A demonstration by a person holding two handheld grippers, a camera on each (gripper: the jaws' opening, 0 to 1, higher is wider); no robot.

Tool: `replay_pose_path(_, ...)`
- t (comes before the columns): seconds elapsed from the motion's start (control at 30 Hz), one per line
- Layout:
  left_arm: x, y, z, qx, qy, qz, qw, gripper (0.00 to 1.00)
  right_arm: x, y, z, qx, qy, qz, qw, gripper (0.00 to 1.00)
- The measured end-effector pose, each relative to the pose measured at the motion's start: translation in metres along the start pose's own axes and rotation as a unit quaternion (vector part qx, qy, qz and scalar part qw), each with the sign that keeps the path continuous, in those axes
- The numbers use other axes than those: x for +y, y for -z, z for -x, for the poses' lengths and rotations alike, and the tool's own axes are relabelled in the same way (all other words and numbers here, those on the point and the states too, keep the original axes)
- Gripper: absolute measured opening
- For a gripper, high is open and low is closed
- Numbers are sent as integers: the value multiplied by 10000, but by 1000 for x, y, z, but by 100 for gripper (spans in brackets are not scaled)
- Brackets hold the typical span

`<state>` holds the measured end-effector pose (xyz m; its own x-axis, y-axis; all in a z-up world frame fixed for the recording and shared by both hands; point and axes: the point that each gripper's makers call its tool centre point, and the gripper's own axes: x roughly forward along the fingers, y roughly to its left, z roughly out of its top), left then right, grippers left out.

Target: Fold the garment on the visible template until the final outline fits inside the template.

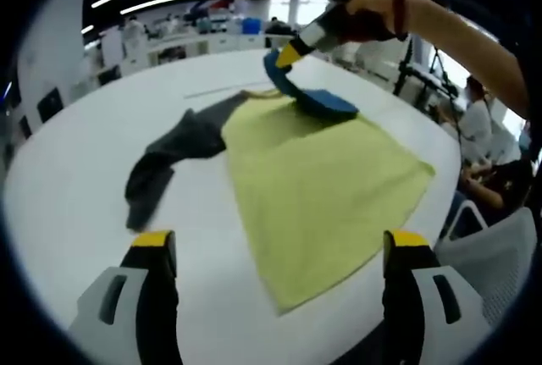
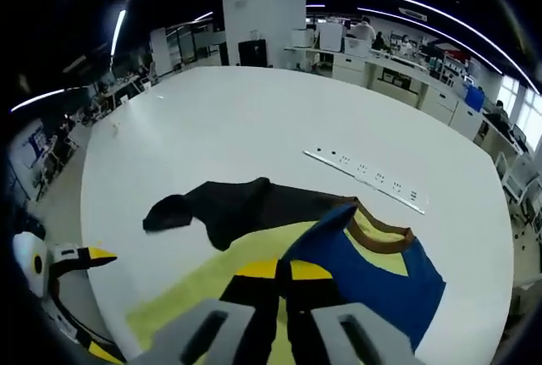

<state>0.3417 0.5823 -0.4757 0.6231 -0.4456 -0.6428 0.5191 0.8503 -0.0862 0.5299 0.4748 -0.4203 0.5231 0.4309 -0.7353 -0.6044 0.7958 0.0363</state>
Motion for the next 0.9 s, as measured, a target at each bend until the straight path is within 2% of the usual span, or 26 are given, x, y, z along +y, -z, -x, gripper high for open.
replay_pose_path(0.2,2,4,0,50,-16,28,10000,97,14,2,-8,41,-131,118,9998,0)
replay_pose_path(0.57,5,9,1,65,-51,99,9999,97,23,11,-30,136,-254,141,9995,0)
replay_pose_path(0.8,7,11,1,83,-79,132,9998,97,28,26,-57,231,-461,-190,9985,0)
replay_pose_path(0.9,8,11,2,105,-94,118,9998,98,34,34,-64,302,-709,-406,9962,0)
